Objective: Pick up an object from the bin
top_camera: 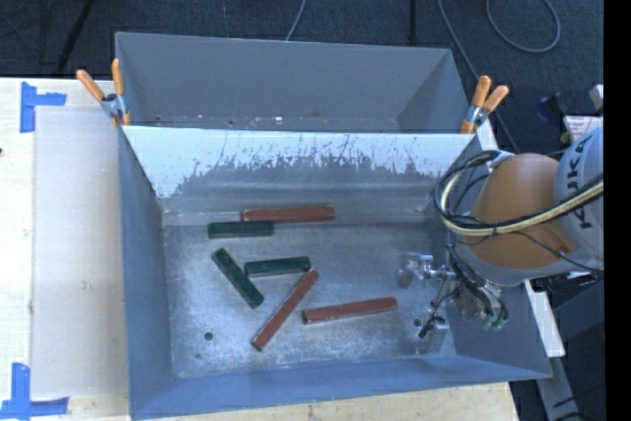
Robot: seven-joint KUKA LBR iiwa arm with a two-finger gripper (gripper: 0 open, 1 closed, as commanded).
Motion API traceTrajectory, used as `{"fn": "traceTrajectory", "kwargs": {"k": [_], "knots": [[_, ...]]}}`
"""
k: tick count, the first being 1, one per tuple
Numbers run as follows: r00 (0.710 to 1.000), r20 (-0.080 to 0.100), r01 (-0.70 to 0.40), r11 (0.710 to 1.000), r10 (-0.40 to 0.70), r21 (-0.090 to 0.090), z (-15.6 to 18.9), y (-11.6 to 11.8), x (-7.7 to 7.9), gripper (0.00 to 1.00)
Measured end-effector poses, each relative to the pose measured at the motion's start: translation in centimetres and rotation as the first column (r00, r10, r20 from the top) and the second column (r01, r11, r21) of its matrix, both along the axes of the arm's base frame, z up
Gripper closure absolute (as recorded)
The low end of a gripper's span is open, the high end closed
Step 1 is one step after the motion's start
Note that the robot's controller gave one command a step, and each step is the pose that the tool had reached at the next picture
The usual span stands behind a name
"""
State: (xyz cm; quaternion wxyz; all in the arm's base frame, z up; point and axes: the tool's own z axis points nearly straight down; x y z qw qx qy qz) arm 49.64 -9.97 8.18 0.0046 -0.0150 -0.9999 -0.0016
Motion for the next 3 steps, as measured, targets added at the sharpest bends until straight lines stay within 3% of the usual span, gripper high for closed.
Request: {"fn": "traceTrajectory", "kwargs": {"k": [1, 2, 3], "knots": [[0.992, 0.012, -0.125, 0.992, 0.125, 0.0, -1.3, 8.8, 4.5, 0.0], [0.993, 0.009, -0.122, 0.993, 0.122, -0.003, -1.2, 8.4, 4.3, 1.0], [0.99, 0.016, -0.138, 0.99, 0.139, -0.006, 12.3, 4.0, 3.5, 1.0]]}}
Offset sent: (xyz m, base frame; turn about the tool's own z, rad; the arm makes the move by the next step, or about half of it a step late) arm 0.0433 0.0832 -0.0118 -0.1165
